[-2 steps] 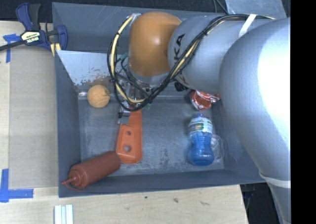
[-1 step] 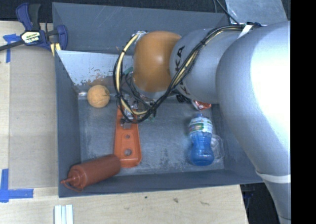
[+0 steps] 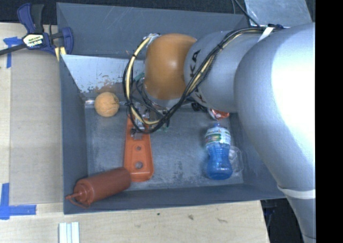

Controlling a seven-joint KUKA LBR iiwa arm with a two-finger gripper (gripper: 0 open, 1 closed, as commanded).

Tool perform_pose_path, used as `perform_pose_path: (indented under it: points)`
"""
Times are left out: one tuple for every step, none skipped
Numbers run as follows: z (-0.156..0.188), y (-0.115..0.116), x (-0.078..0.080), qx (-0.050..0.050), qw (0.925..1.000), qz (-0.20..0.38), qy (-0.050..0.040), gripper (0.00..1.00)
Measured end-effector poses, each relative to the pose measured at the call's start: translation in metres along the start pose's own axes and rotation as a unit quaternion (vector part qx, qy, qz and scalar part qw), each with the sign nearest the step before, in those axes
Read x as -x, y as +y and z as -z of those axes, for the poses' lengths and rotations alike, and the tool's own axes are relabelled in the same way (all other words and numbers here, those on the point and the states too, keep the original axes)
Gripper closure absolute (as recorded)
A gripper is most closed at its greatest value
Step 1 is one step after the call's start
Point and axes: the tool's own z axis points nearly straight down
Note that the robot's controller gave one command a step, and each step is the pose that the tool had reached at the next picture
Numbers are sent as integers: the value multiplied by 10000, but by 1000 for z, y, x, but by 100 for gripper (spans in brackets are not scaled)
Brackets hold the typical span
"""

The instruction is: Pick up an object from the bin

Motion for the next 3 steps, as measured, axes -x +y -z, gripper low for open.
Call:
perform_pose_path:
  points:
    - [79,-5,1,6,10000,38,-17,100]
    - [79,-5,1,5,10000,38,-17,100]
    - [180,8,-6,10,9999,-119,-33,100]
